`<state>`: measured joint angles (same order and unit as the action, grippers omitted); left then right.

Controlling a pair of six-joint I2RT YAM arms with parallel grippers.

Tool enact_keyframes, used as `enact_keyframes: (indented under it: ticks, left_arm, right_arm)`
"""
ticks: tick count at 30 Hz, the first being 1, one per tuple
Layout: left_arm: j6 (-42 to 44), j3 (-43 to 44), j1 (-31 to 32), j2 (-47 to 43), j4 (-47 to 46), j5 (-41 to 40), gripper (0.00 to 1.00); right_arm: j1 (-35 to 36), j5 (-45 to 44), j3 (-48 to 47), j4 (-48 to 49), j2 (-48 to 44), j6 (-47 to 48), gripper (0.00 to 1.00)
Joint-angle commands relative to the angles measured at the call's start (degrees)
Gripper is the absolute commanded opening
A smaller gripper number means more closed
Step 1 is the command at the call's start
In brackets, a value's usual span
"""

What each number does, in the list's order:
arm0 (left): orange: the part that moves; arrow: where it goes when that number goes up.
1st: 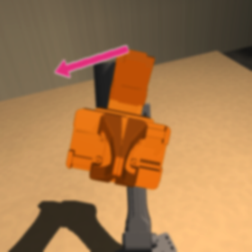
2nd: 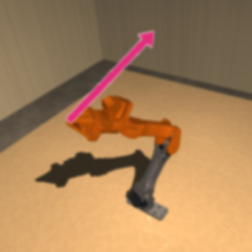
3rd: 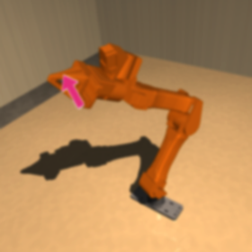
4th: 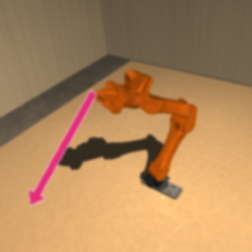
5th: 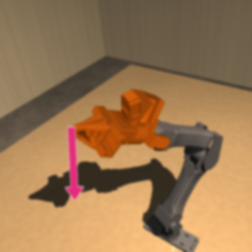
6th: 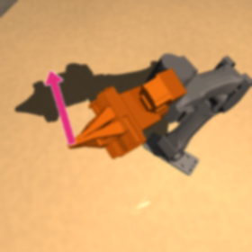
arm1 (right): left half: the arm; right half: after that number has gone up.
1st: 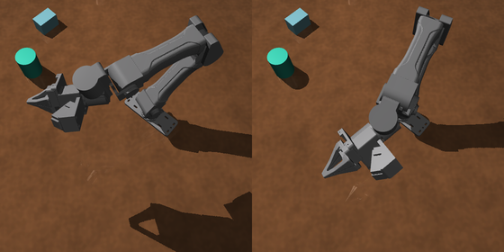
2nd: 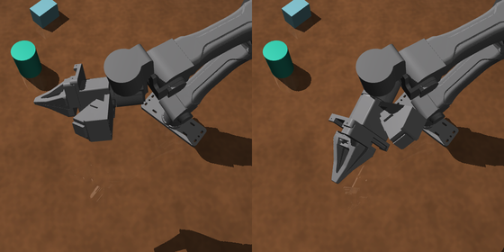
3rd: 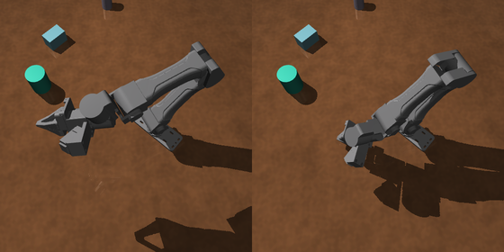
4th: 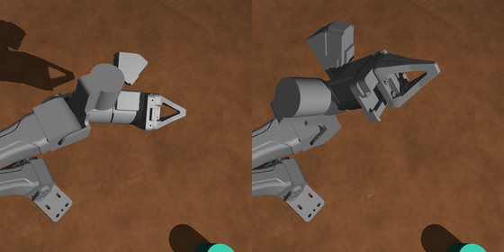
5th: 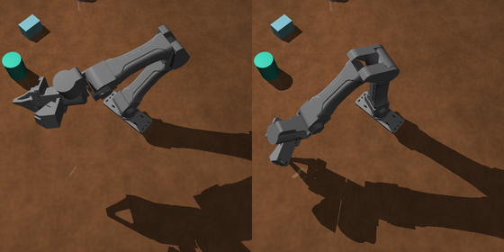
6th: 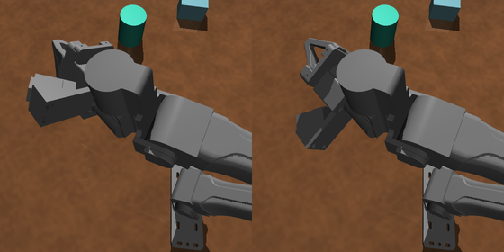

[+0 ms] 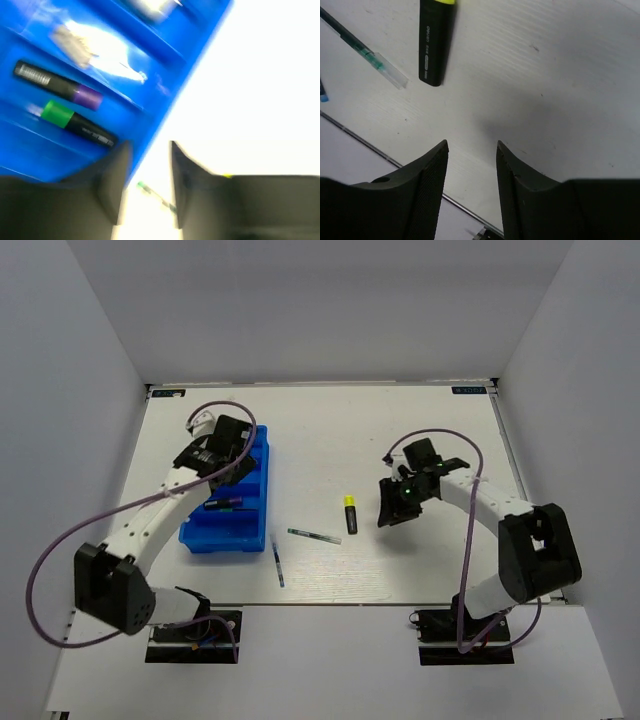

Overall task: Sort the stationery into containers
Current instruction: Place the pen in the storage box, then pick up the pen from the center of the board.

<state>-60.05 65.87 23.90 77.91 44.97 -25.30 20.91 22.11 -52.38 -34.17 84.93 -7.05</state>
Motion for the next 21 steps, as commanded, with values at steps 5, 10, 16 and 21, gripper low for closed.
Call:
enact_keyframes:
  ticks: [5,10,16,21]
  left_arm:
    - [31.91,-6.96,0.36,-17.04,3.71,20.02,0.84]
    - [35.87,-10.49,0.53,-27.35,8.36,20.11,1.00]
    - [37.90,-9.27,0.45,-35.10,14.35,19.85,1.00]
    - [38.34,-8.56,0.53,-38.89,17.69,21.17,1.00]
  right_arm:
    - [13.52,-21.81,-9.92,4.38,6.91,-8.93,0.56]
    - [17.93,-27.11,-17.22,3.85,15.09,-11.49,0.62]
    - [21.36,-32.55,-24.25,2.45,24.05,-13.96,0.62]
    - [22.34,-35.20,-25.23,1.30,27.48,-15.45,0.61]
